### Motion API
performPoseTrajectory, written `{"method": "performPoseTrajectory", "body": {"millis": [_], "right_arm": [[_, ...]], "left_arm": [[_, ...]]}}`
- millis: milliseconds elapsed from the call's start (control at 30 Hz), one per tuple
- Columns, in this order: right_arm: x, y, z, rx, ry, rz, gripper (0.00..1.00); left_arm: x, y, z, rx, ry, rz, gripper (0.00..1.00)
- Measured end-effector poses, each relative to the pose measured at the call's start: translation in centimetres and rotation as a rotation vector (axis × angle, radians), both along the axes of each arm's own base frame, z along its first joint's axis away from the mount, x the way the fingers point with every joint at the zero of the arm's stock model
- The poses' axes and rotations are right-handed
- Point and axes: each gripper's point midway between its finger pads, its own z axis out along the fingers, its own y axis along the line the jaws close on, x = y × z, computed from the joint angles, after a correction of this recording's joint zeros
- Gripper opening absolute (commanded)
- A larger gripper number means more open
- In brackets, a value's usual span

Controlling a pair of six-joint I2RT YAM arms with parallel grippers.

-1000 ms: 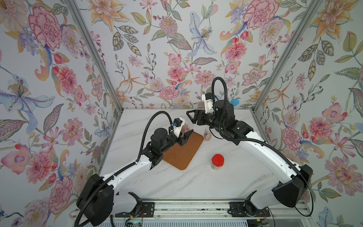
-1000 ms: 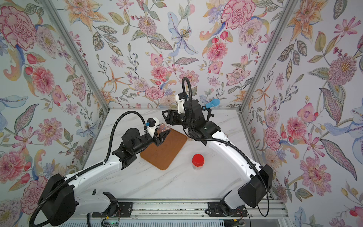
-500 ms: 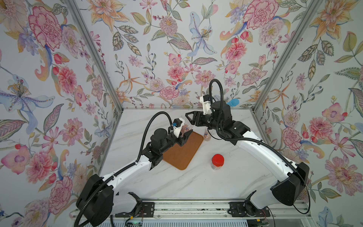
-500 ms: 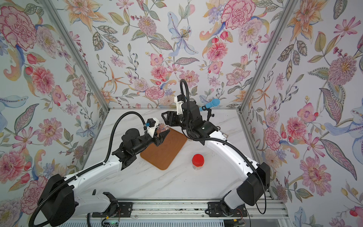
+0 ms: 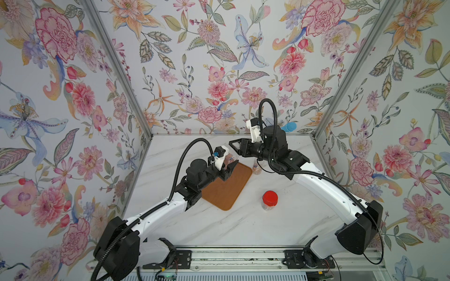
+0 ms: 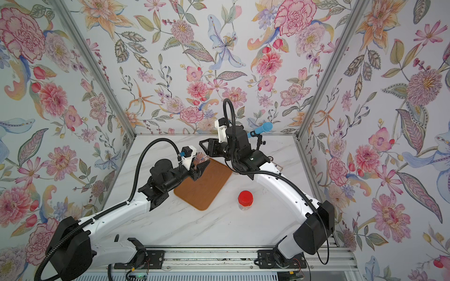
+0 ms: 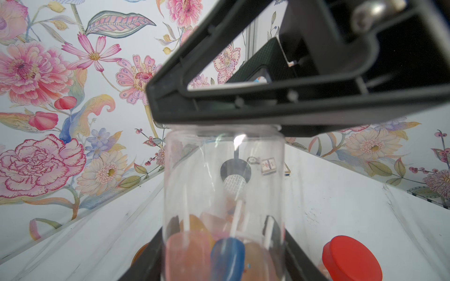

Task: Pour the candies out of the jar
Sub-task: Unscrew the lid from the jar.

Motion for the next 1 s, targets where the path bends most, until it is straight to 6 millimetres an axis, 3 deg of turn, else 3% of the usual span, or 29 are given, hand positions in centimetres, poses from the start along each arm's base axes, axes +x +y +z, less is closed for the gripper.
{"method": "performPoseTrajectory", "body": {"millis": [167,533,833,1000], "right_arm": [[-0.6,-0.8,1.8,0.030,-0.046,0.088,0.34],[-4.7,-3.9,7.4,0.110,-0.230,0.326,0.35],[-5.0,-3.9,7.7,0.112,-0.252,0.351,0.47],[-5.1,-3.9,7.6,0.103,-0.257,0.351,0.63]], "left_arm": [[-0.5,-0.7,1.5,-0.031,-0.010,-0.050,0.00],[-3.8,-4.1,7.0,-0.206,-0.052,-0.360,0.00],[-4.1,-4.2,7.2,-0.222,-0.037,-0.388,0.00],[-4.1,-4.2,7.1,-0.216,-0.039,-0.387,0.00]]}}
